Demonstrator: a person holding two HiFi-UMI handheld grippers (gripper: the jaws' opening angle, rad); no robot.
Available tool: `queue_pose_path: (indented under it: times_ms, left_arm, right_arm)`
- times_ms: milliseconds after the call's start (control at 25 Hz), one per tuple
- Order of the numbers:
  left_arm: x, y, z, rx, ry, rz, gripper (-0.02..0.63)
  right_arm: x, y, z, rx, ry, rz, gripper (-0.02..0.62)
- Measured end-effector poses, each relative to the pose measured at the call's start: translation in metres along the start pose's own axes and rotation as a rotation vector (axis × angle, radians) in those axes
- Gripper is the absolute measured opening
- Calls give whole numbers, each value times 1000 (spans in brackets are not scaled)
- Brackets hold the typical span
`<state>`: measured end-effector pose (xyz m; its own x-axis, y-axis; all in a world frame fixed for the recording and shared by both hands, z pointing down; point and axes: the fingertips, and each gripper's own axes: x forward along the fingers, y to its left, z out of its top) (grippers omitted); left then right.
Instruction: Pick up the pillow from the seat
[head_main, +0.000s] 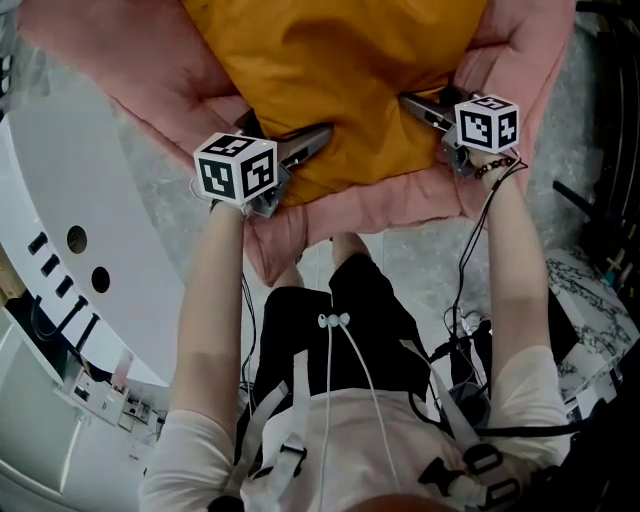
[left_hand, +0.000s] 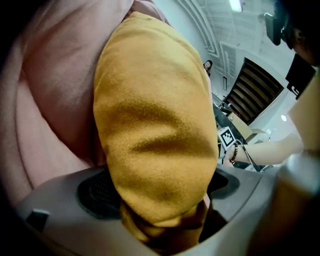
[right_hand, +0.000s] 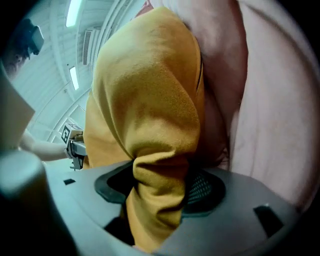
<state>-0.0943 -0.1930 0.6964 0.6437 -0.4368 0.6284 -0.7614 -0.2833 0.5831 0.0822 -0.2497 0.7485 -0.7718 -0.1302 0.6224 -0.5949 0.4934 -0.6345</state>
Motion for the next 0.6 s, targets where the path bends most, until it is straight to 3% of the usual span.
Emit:
queue_pose_path:
  times_ms: [200,360,600]
  left_arm:
    - [-13,1,3,25,-51,22,388]
    - [-21,-25,7,57,-91,22,320]
    - [-40,-49,15,58,-147,14,290]
  right_arm:
    - [-12,24,3,-41,-55,-3,170]
    - [-35,42,3,-60,-105,-3,146]
    - [-62,67,9,-74,-212,-24,136]
